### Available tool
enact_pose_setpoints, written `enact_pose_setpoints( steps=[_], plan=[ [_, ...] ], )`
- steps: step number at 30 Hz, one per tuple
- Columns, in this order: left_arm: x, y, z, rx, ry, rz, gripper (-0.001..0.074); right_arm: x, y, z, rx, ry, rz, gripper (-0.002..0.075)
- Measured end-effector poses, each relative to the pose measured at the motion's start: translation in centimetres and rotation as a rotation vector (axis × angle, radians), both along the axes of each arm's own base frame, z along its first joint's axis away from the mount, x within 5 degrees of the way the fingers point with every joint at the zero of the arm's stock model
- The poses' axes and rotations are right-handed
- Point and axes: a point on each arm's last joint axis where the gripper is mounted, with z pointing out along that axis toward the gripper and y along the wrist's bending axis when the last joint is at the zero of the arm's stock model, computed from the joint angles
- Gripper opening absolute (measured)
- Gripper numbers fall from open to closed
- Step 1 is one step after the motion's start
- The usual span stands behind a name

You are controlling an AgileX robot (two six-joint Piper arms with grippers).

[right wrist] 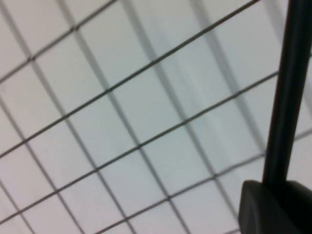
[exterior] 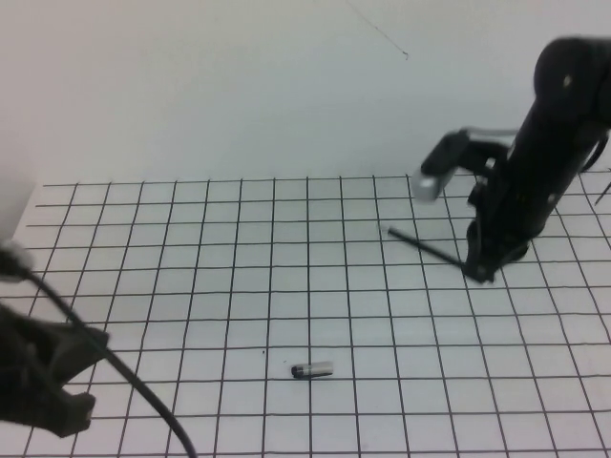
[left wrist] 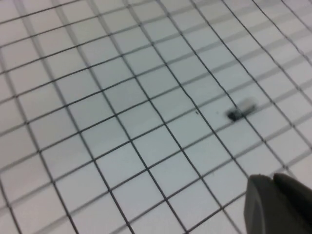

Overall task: Cap the pen
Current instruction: Put the cap on the pen

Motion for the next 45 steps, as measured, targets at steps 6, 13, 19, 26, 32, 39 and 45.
enact_pose_setpoints(
  steps=[6, 13, 19, 26, 32, 39, 45],
  plan=[
    [4.0, -2.5, 0.4, 0.165, -0.06, -0.335, 0.0011, -0.8, -2.1, 5.5, -0.059, -0.175, -0.098, -0.0003],
    [8.5, -6.9, -0.9, 0.22, -0.015, -0.537, 0.0263, -2.7, -6.1, 10.9, -0.013, -0.287, -0.354, -0.0003],
    [12.3, -10.8, -3.2, 0.297, 0.06, -0.657, 0.0389, -4.1, -6.7, 13.0, 0.023, -0.337, -0.383, -0.0003],
    [14.7, -14.3, -6.8, 0.428, 0.164, -0.809, 0.0398, -4.3, -6.4, 13.1, 0.064, -0.319, -0.389, -0.0003],
    [15.1, -16.8, -10.7, 0.587, 0.199, -0.938, 0.0398, -4.3, -6.5, 13.1, 0.055, -0.323, -0.39, -0.0003],
    [14.5, -19.4, -13.3, 0.668, 0.167, -1.016, 0.0338, -4.4, -6.1, 12.7, 0.09, -0.29, -0.389, -0.0003],
    [14.2, -20.4, -14.1, 0.76, 0.124, -1.055, 0.026, -4.8, -6.2, 9.7, 0.039, -0.197, -0.358, -0.0003]
  ],
)
